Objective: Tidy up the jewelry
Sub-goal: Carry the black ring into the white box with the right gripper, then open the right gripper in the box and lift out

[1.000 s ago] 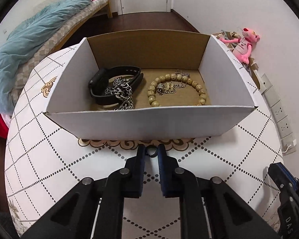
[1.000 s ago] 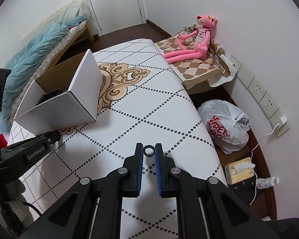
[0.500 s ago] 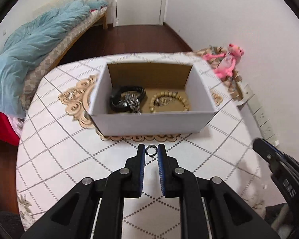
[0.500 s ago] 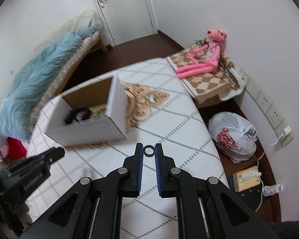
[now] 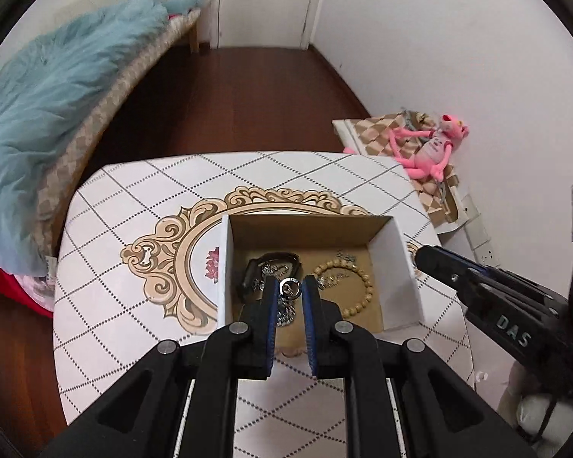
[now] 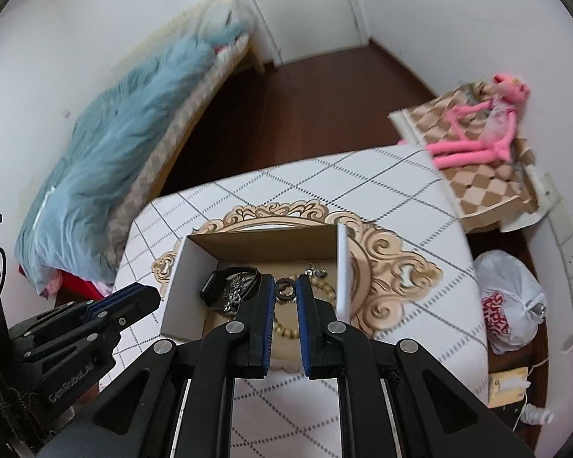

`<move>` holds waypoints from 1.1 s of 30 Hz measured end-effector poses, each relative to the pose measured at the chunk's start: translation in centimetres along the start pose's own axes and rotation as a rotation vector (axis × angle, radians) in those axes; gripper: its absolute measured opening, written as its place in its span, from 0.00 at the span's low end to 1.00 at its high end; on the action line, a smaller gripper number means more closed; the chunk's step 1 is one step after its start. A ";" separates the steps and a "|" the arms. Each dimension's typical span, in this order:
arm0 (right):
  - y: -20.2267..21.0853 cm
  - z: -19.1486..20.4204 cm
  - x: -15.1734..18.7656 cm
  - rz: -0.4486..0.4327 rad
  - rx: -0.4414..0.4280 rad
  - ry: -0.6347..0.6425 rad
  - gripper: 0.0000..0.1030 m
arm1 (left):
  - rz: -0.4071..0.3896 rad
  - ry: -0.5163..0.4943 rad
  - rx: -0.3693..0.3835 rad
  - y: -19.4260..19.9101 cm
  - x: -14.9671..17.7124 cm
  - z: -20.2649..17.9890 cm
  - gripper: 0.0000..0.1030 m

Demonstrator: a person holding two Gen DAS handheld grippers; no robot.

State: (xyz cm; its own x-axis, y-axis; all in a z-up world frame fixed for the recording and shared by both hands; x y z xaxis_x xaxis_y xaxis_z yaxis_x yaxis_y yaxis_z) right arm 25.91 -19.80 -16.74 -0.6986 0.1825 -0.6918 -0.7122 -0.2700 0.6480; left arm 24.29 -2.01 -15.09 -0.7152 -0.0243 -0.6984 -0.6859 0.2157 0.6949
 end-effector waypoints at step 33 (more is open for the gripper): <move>0.5 -0.3 1.8 0.167 0.352 0.166 0.98 | 0.016 -0.007 -0.245 2.4 1.3 3.2 0.99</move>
State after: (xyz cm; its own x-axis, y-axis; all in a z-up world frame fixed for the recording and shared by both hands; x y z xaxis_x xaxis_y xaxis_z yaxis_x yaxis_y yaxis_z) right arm 24.30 -19.84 -17.76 -0.8064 0.0008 -0.5914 -0.5902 0.0616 0.8049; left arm 22.21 1.59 -14.88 -0.7261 -0.0159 -0.6874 -0.6869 -0.0276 0.7263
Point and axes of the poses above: each gripper's, at about its wrist camera, not at the fingertips, and y roughly against the way its jaws point, z to its left, x to its underside, the point moved 1 cm from there along -y, roughly the way its jaws point, and after that the axes turned 15 degrees about -z, right-handed, at the moved point
